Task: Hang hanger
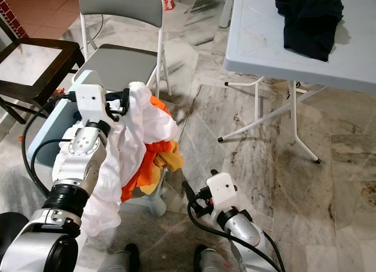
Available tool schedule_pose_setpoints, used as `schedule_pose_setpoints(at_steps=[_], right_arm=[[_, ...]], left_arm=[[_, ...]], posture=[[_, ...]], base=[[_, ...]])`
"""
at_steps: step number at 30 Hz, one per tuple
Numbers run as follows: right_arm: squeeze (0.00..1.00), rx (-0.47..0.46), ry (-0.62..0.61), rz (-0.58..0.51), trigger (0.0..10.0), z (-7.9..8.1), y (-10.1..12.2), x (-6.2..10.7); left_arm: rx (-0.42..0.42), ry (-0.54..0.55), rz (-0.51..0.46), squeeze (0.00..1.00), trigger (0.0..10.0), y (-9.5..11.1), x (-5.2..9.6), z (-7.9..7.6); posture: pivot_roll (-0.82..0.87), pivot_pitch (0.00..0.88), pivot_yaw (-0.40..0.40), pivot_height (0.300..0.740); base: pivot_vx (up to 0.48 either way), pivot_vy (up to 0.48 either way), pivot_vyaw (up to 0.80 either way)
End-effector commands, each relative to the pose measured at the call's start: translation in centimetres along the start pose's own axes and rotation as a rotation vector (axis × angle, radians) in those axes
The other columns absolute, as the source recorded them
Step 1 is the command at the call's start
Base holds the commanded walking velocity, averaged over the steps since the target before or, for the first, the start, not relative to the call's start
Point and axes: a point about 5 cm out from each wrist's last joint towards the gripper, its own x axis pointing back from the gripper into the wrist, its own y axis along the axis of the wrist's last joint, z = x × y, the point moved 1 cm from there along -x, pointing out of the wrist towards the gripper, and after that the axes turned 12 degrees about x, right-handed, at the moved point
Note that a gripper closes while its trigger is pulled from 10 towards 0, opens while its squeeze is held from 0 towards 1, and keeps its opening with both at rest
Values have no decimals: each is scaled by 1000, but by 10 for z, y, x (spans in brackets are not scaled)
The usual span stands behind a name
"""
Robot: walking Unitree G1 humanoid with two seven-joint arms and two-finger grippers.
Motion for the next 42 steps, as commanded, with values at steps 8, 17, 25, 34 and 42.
schedule_pose_setpoints(at_steps=[8, 17, 25, 34, 42], right_arm=[[0, 1, 8, 7, 10000, 2, 0, -2], [0, 2, 9, 7, 10000, 3, 0, -3], [0, 2, 3, 17, 10000, 2, -2, 1], [0, -3, 16, 22, 10000, 4, -3, 0], [0, -8, 20, 4, 10000, 4, 0, -2]], left_arm=[[-17, -11, -66, 1000, 10000, 14, 2, -6], [63, -152, 116, 1000, 10000, -18, 12, -35], [97, -115, 231, 0, 10000, -34, 13, -28], [103, -67, 263, 0, 0, -32, 11, -15], [131, -132, 257, 0, 0, -29, 12, -22]], posture=[[-61, 255, -1, 740], [-71, 256, 2, 740], [-78, 260, 2, 740], [-71, 261, 3, 740], [-63, 257, 4, 740]], base=[[0, 0, 0], [0, 0, 0], [0, 0, 0], [0, 0, 0], [0, 0, 0]])
